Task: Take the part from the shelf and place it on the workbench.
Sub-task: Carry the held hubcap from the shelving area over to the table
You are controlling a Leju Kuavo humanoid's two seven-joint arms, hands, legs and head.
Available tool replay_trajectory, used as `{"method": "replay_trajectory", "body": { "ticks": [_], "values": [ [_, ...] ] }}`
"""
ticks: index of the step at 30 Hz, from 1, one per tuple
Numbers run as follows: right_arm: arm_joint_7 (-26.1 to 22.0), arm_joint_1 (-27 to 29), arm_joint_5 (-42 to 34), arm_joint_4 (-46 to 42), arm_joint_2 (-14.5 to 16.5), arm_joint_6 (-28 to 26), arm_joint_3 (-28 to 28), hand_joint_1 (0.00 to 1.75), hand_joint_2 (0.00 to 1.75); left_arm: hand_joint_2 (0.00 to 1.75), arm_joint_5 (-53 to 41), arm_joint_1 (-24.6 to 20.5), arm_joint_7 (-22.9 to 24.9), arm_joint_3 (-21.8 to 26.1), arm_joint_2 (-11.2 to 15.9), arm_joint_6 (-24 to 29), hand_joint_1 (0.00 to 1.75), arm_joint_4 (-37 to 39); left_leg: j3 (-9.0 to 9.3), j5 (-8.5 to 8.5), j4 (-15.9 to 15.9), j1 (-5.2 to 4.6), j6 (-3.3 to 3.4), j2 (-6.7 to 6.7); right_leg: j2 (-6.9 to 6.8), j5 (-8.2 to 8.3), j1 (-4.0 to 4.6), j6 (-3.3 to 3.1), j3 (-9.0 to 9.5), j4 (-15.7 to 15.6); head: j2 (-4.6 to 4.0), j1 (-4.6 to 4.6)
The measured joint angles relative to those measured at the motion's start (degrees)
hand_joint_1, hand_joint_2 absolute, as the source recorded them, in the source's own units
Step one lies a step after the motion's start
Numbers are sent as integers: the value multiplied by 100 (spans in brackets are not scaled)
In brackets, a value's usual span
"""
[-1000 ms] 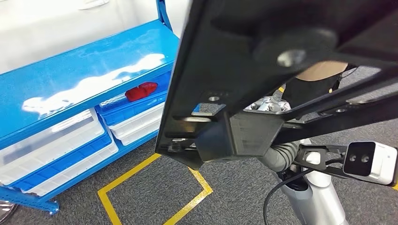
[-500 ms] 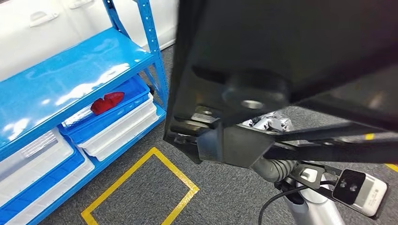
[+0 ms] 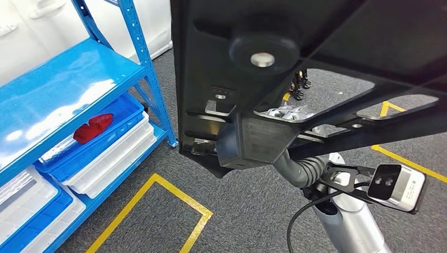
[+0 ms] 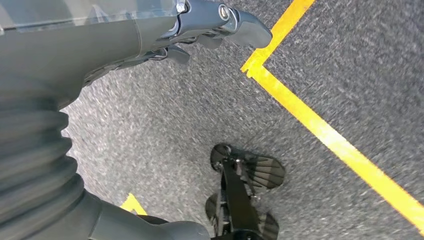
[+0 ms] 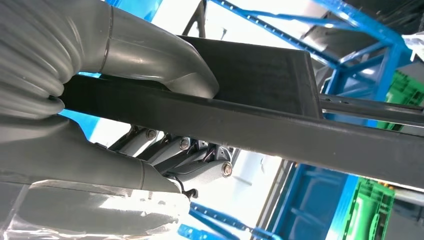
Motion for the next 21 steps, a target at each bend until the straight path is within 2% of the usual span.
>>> {"method": "replay_trajectory", "body": {
  "ticks": [1,2,3,4,5,7,8,10,11,13,14,15,16,17,18,19,20,21],
  "values": [
    [1,-1,0,24,0,2,15,175,175,175,-19,8,17,-2,-17,-7,0,0,0,-6,2,-7,1,74,-27,-94,-19,20,-155,303,0,-1],
    [3,-2,1,50,-1,4,30,175,175,175,-45,10,40,-8,-37,-10,0,0,2,-13,3,-10,-1,143,-44,-83,-34,33,-216,416,0,1],
    [4,-7,2,76,-1,5,41,175,175,175,-71,7,63,-18,-59,-10,0,0,10,-23,5,-11,-9,210,-68,29,-42,39,-159,301,0,4],
    [6,-19,3,100,-2,7,51,175,175,175,-92,4,82,-32,-83,-9,0,0,25,-36,5,-11,-21,273,-120,217,-44,34,13,-32,1,7],
    [6,-39,4,120,-2,7,58,175,175,175,-107,0,100,-48,-108,-7,0,0,43,-52,6,-16,-40,332,-246,385,-31,15,234,-461,1,10],
    [5,-98,4,151,0,7,73,175,175,175,-126,-4,121,-77,-150,3,0,0,70,-89,13,-42,-94,437,-441,570,26,-65,546,-1083,1,9],
    [5,-123,4,165,1,7,79,175,175,175,-137,-6,130,-90,-168,6,0,0,81,-105,13,-55,-125,487,-477,568,56,-107,587,-1185,0,8],
    [39,-159,-2,184,3,1,84,175,175,175,-167,-15,159,-116,-196,5,0,0,106,-131,2,-60,-187,591,-347,577,71,-179,583,-1208,1,4],
    [78,-180,-10,187,3,-8,83,175,175,175,-185,-22,182,-131,-207,3,0,0,111,-173,31,-50,-216,559,-283,587,60,-214,596,-1234,1,2],
    [167,-238,-32,185,12,-37,81,175,175,175,-220,-27,224,-150,-216,-1,0,0,-19,-406,377,-24,-253,316,-164,616,29,-285,629,-1283,1,-15],
    [199,-261,-42,184,21,-54,84,175,175,175,-228,-22,237,-153,-219,-2,0,0,-178,-588,731,-12,-263,149,-106,618,29,-305,634,-1289,1,-28],
    [223,-274,-51,185,30,-68,87,175,175,175,-232,-11,246,-154,-222,-2,0,0,-380,-765,1143,-8,-270,51,-37,618,34,-319,633,-1287,1,-39],
    [242,-276,-61,188,37,-78,92,175,175,175,-232,1,257,-154,-226,1,0,0,-566,-872,1490,-7,-277,4,42,617,40,-324,634,-1283,1,-47],
    [252,-275,-74,194,40,-85,96,175,175,175,-227,10,270,-154,-229,9,0,0,-684,-873,1671,-7,-281,-17,125,616,45,-325,634,-1277,1,-48],
    [250,-274,-90,203,41,-86,99,175,175,175,-220,15,283,-153,-231,23,0,0,-701,-758,1629,-7,-279,-29,210,614,48,-323,635,-1268,0,-49],
    [235,-274,-108,213,41,-87,100,175,175,175,-210,15,295,-152,-231,44,0,0,-616,-550,1372,-5,-271,-53,292,610,47,-316,637,-1255,0,-48],
    [205,-274,-126,222,44,-88,98,175,175,175,-195,15,302,-152,-231,69,0,0,-463,-308,972,3,-258,-150,370,601,41,-303,635,-1236,0,-49],
    [167,-274,-143,230,47,-91,93,175,175,175,-179,16,304,-150,-230,89,0,0,-311,-137,590,16,-244,-303,444,590,42,-281,621,-1207,0,-47]
  ]
}}
